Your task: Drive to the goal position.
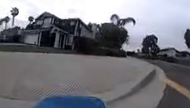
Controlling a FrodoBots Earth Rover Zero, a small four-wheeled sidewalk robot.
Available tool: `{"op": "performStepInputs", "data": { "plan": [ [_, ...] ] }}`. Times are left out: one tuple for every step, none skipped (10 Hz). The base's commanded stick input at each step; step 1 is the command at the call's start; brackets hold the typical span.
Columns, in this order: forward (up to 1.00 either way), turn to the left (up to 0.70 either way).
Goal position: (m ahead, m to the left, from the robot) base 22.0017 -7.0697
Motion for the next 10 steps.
{"op": "performStepInputs", "data": {
  "plan": [
    [0.70, 0.00],
    [0.70, 0.00],
    [0.70, 0.00],
    [0.70, 0.00],
    [0.70, 0.00],
    [0.70, 0.00],
    [0.70, 0.00],
    [0.70, 0.00],
    [0.70, 0.00],
    [0.70, 0.00]
  ]
}}
